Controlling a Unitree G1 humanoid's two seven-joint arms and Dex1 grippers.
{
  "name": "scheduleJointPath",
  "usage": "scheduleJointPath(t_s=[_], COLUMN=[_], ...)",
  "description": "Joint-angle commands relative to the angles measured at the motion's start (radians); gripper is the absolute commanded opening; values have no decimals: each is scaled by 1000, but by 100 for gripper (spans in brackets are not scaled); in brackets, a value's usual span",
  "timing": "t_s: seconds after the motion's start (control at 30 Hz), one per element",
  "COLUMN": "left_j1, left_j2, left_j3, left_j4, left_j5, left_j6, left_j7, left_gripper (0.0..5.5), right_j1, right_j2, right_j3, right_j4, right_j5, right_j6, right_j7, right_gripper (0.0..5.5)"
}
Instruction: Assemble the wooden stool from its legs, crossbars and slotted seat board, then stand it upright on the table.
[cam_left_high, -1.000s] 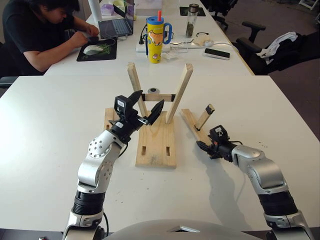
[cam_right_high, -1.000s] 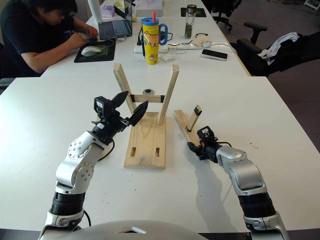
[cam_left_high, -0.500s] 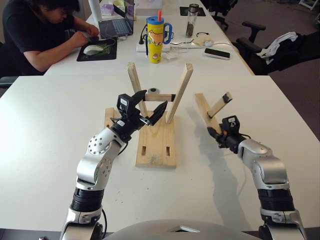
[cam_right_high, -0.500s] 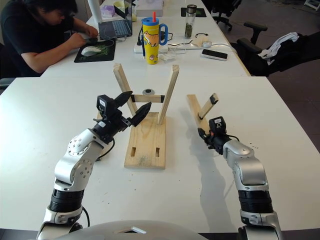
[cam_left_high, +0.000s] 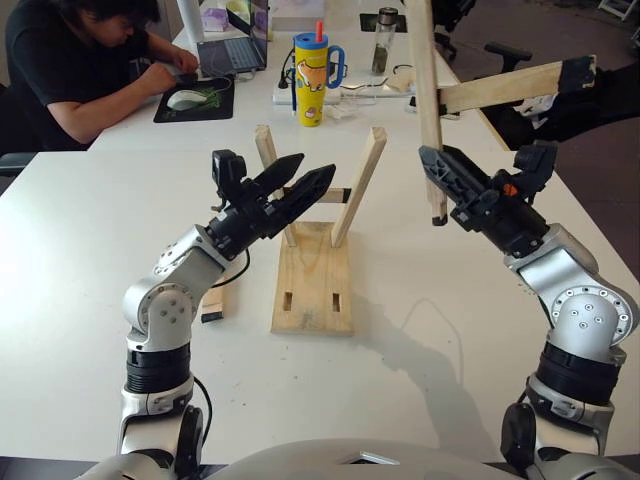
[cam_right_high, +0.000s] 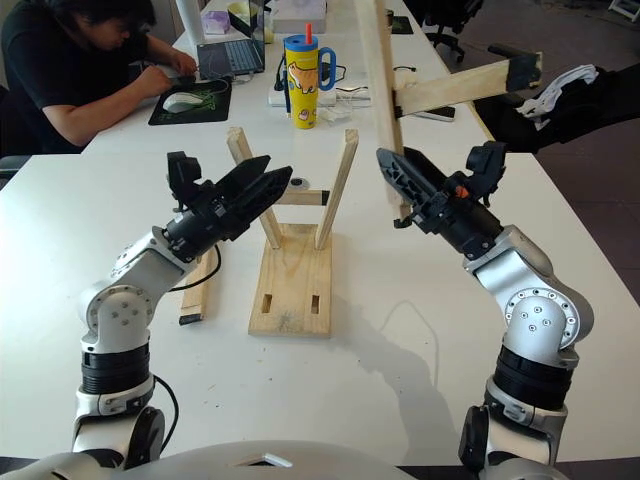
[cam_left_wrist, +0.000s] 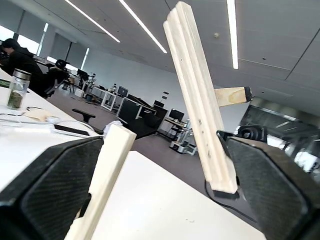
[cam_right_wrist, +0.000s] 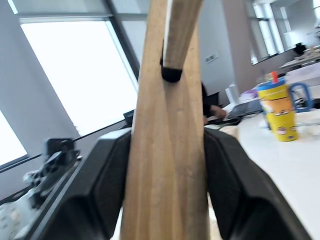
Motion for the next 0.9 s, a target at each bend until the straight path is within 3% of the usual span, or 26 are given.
scheduleJointPath(t_s=[0.03, 0.17, 0.47, 0.67, 0.9], left_j1=[-30, -28, -53, -76, -95], left_j2=[35, 54, 51, 66, 104], left_j3=[18, 5, 30, 35, 40], left_j4=[15, 6, 40, 69, 99], left_j5=[-108, -161, -292, -431, -460], left_j6=[94, 146, 211, 277, 295], left_j7=[-5, -12, 22, 42, 42], left_gripper=[432, 391, 391, 483, 486], right_j1=[40, 51, 35, 50, 79], right_j2=[-68, -80, -120, -127, -172], right_j3=[67, 81, 122, 140, 150], right_j4=[-14, -15, 14, 6, -4], right_j5=[37, 99, 156, 183, 211], right_j6=[61, 95, 139, 149, 179], right_j7=[80, 108, 173, 190, 239], right_gripper=[209, 209, 209, 209, 209])
